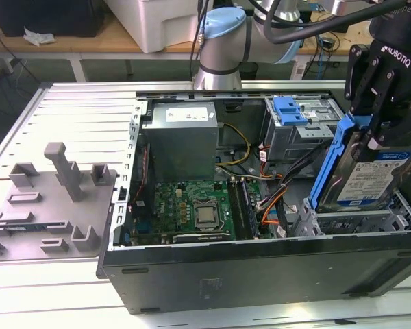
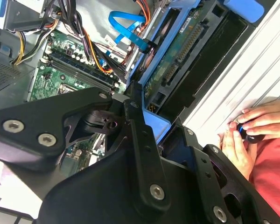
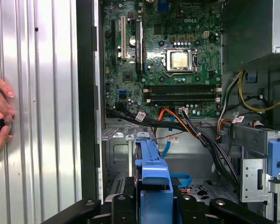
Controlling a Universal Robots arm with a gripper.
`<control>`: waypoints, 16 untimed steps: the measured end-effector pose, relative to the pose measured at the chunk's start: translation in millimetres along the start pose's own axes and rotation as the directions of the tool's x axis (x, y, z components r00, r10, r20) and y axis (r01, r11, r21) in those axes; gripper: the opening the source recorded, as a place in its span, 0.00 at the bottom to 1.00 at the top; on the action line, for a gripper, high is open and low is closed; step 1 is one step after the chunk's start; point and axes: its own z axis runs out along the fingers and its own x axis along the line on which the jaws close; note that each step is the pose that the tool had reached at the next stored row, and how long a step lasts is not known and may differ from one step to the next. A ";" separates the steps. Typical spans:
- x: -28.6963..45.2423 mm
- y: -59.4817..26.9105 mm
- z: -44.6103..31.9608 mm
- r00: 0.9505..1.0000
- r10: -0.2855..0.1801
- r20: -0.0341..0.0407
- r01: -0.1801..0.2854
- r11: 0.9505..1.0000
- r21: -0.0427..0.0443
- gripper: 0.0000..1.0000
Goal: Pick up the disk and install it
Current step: 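Insert the disk into the insertion slot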
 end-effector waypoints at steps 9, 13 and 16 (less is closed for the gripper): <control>0.0 0.2 0.2 1.000 0.023 -0.001 -0.023 1.000 -0.001 0.36; -0.1 0.5 0.7 1.000 0.023 -0.001 -0.023 1.000 -0.001 0.36; -0.1 0.6 1.7 1.000 0.023 -0.001 -0.023 1.000 -0.001 0.36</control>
